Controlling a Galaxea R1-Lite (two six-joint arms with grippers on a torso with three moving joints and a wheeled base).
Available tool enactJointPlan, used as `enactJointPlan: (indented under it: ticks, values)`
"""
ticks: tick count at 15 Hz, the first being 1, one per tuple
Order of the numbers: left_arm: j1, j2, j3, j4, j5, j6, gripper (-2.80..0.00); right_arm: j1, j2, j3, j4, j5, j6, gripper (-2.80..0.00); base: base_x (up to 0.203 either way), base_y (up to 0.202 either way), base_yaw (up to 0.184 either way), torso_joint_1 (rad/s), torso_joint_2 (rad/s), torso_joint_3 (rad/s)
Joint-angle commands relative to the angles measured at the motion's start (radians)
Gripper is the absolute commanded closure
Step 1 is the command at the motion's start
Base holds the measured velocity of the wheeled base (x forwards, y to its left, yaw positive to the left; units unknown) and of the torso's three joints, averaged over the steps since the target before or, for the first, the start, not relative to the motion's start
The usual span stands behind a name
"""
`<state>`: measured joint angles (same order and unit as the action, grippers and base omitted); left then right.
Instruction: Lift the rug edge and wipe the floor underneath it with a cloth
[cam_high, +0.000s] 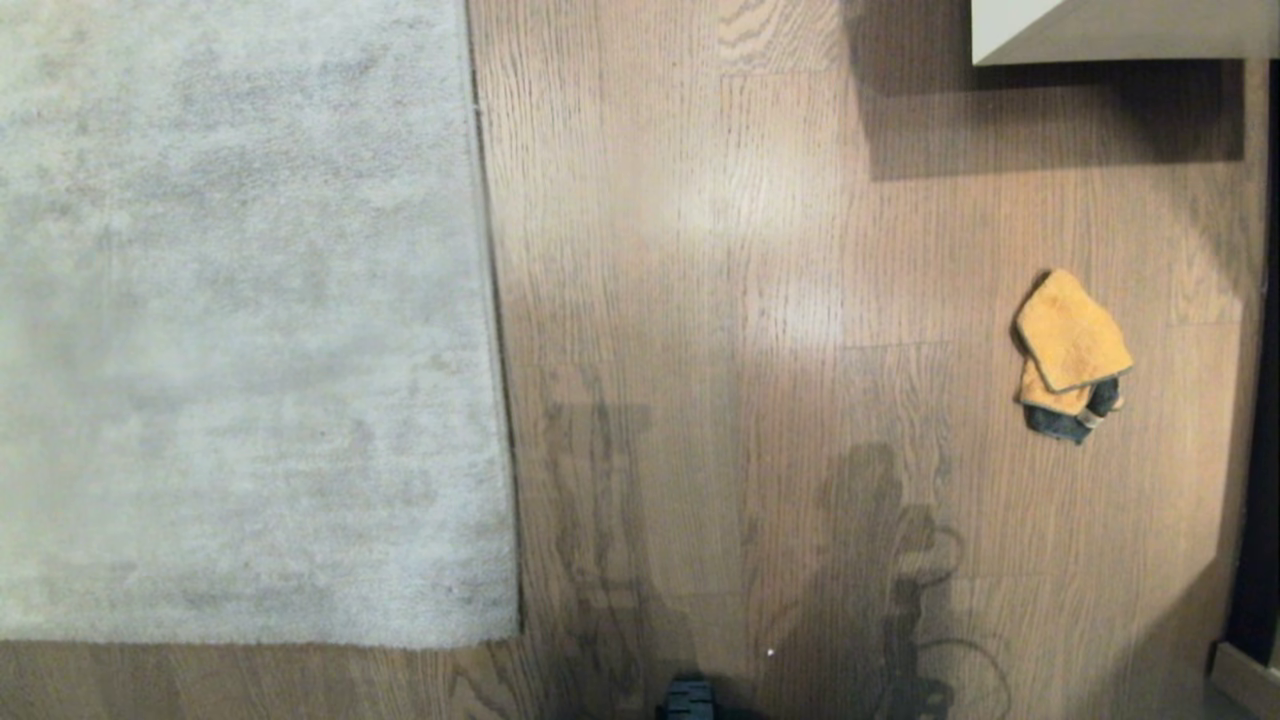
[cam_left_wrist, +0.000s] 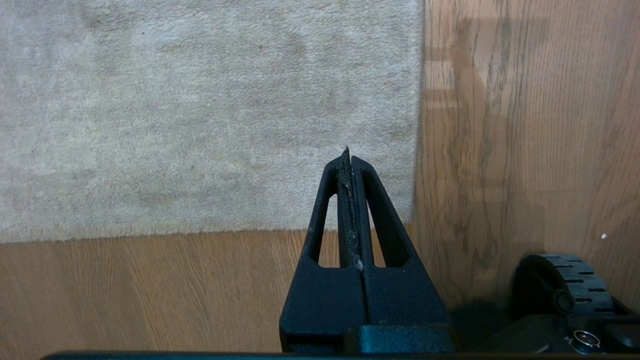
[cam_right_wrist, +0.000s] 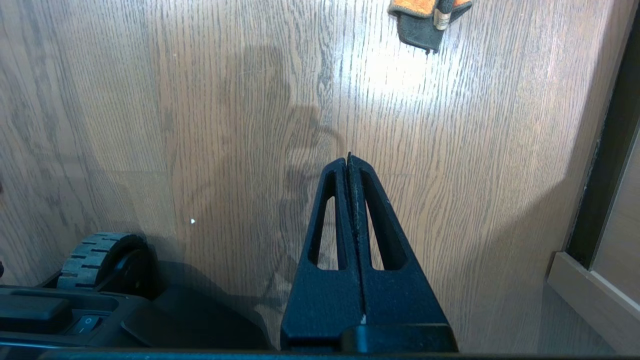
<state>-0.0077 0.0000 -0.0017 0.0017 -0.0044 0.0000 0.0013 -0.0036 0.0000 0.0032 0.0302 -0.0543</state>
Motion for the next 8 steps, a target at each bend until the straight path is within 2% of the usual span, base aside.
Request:
enactJointPlan:
  ticks: [1, 8]
  values:
    - [0.000, 0.000, 0.000, 0.000, 0.000, 0.000, 0.00, 0.000, 0.004, 0.000, 0.000, 0.000, -0.001, 0.00, 0.000, 0.000, 0.000, 0.000, 0.00, 0.000]
    - [0.000, 0.000, 0.000, 0.000, 0.000, 0.000, 0.00, 0.000, 0.004, 0.000, 0.000, 0.000, -0.001, 0.00, 0.000, 0.000, 0.000, 0.000, 0.00, 0.000]
